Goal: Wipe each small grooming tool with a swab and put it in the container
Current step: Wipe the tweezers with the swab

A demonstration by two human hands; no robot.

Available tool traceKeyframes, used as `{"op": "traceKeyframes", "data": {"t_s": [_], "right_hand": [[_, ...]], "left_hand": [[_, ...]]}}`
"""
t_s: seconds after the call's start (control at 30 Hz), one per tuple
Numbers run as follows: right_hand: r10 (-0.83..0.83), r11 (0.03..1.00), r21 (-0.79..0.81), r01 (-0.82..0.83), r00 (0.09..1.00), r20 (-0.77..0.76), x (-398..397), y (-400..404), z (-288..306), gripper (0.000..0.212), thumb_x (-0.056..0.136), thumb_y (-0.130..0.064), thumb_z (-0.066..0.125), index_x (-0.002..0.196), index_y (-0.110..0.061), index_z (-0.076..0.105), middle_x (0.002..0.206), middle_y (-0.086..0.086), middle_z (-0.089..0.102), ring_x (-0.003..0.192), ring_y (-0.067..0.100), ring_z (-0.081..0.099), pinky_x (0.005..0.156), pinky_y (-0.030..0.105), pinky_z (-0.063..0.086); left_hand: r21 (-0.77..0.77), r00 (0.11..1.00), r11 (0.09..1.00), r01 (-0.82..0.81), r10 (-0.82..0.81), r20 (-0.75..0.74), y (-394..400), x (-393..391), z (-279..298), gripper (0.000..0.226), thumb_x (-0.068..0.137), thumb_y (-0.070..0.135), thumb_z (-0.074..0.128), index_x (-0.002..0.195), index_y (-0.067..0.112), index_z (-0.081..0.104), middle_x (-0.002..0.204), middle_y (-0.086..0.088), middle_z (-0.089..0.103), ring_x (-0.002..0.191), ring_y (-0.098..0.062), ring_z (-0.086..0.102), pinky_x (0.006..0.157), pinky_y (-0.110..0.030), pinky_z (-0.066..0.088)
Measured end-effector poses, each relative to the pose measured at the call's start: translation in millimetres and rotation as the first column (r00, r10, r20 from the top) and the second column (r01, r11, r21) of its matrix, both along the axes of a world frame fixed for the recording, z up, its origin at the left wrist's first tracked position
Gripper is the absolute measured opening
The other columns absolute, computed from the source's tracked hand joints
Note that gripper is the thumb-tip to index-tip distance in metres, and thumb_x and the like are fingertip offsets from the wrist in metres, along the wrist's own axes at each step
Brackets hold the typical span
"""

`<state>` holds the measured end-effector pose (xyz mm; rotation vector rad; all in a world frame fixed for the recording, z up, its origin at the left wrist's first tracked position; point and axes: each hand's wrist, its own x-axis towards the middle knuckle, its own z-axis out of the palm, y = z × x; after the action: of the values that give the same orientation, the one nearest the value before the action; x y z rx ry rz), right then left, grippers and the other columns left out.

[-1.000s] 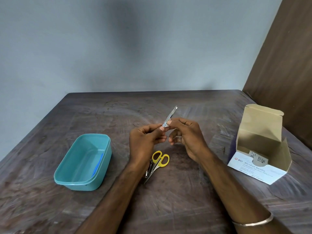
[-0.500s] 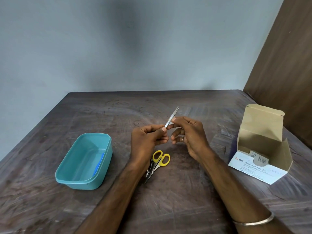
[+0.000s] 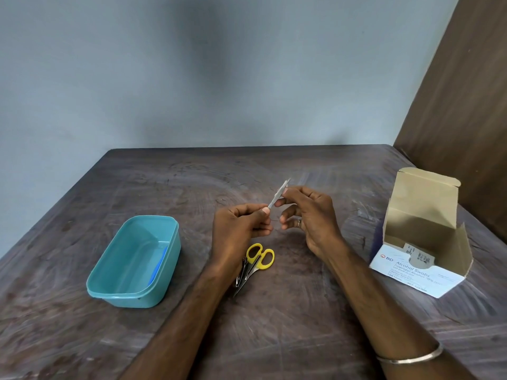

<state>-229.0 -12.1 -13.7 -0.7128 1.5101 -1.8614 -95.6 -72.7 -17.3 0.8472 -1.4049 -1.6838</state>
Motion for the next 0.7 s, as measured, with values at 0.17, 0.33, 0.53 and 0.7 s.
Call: {"op": "traceKeyframes", "data": {"t_s": [0.17, 0.33, 0.53, 0.7], "right_hand": [[0.034, 0.999, 0.011, -0.033, 0.999, -0.006, 0.4, 1.1, -0.3, 0.013, 0.093, -0.013, 0.066, 0.085, -0.006, 0.071, 0.075, 0.010, 0.072, 0.048, 0.021, 0.057, 0.048, 0.029, 0.051], [-0.057, 0.998, -0.005, 0.057, 0.998, 0.010, -1.8, 1.1, 1.0, 0.013, 0.093, -0.012, 0.066, 0.084, -0.006, 0.073, 0.072, 0.008, 0.073, 0.046, 0.020, 0.057, 0.046, 0.028, 0.049], [-0.151, 0.988, -0.020, 0.150, 0.988, -0.028, -3.0, 0.5, 1.6, 0.011, 0.091, -0.010, 0.066, 0.082, -0.008, 0.073, 0.069, 0.005, 0.073, 0.042, 0.017, 0.059, 0.043, 0.026, 0.049], [-0.197, 0.980, -0.026, 0.196, 0.980, -0.036, -1.9, 0.2, 1.5, 0.009, 0.091, -0.009, 0.066, 0.085, -0.007, 0.073, 0.069, 0.004, 0.074, 0.041, 0.016, 0.059, 0.041, 0.026, 0.049]], "left_hand": [[-0.031, 0.999, 0.999, 0.024, -0.023, 0.037, -1.6, 0.8, -0.3, 0.005, 0.088, 0.005, 0.069, 0.087, 0.002, 0.073, 0.067, -0.013, 0.069, 0.062, -0.024, 0.068, 0.063, -0.030, 0.060], [-0.057, 0.996, 0.997, 0.048, -0.043, 0.077, -1.2, 0.0, -1.8, 0.006, 0.088, 0.004, 0.068, 0.085, 0.004, 0.073, 0.066, -0.011, 0.069, 0.060, -0.021, 0.067, 0.059, -0.025, 0.058], [-0.112, 0.994, 0.992, 0.063, -0.052, 0.101, 1.9, 0.5, -0.8, 0.008, 0.089, 0.004, 0.068, 0.091, 0.002, 0.075, 0.069, -0.011, 0.070, 0.062, -0.020, 0.069, 0.061, -0.026, 0.059], [-0.133, 0.993, 0.989, 0.061, -0.047, 0.106, 2.1, 0.9, -0.6, 0.006, 0.089, 0.005, 0.069, 0.090, 0.003, 0.075, 0.067, -0.008, 0.070, 0.061, -0.020, 0.069, 0.060, -0.026, 0.059]]}}
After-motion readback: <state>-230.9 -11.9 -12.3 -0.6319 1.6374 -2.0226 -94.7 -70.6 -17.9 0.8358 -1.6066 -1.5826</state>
